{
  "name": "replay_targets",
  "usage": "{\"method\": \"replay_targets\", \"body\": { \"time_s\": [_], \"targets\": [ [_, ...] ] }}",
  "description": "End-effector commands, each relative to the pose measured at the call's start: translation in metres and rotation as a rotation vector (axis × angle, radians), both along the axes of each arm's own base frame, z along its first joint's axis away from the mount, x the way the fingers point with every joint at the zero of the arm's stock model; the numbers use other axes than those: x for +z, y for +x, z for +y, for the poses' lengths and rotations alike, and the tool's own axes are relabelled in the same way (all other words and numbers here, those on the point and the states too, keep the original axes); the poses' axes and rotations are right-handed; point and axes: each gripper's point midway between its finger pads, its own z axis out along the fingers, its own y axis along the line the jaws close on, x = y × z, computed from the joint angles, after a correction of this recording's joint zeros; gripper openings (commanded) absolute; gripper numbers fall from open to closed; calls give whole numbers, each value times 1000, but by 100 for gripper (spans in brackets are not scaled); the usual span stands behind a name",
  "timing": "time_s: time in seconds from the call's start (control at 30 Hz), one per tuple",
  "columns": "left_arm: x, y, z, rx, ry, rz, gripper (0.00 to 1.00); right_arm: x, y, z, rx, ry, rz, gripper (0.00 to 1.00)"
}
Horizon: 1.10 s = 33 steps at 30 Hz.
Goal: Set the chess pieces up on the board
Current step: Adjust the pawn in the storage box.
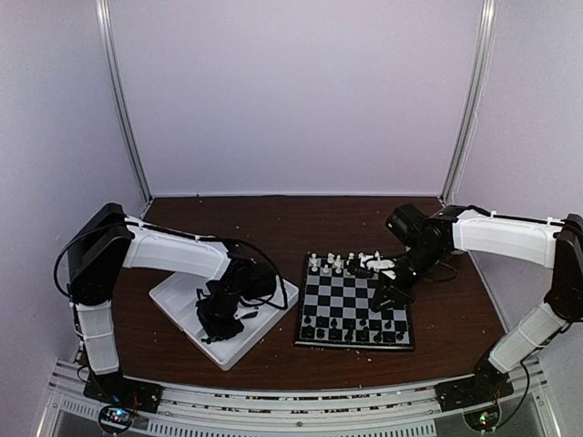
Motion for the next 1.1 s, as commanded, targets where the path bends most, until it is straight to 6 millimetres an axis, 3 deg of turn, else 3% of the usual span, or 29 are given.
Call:
{"method": "replay_targets", "body": {
  "time_s": [0.0, 0.2, 0.3, 0.53, 0.63, 0.8, 1.07],
  "targets": [
    [5, 30, -22, -101, -15, -76, 11, 1, -2, -1, 7, 13, 2, 22],
    [14, 44, -49, -162, -76, -100, 10, -1, -2, -3, 1, 5, 4, 21],
    [21, 44, -50, -142, -93, -117, 9, -2, -2, -3, 2, 2, 6, 21],
    [27, -5, -20, -2, -148, -17, 16, -1, -2, -3, 0, 5, 7, 21],
    [22, -16, -9, 34, -146, -3, 20, -1, -1, -1, 3, 10, 11, 21],
    [13, -7, -8, 40, -118, -45, 29, -1, -1, 1, 9, 15, 20, 21],
    [0, 5, -4, 33, -75, -90, 30, 0, -3, 1, 8, 20, 27, 21]
  ]
}}
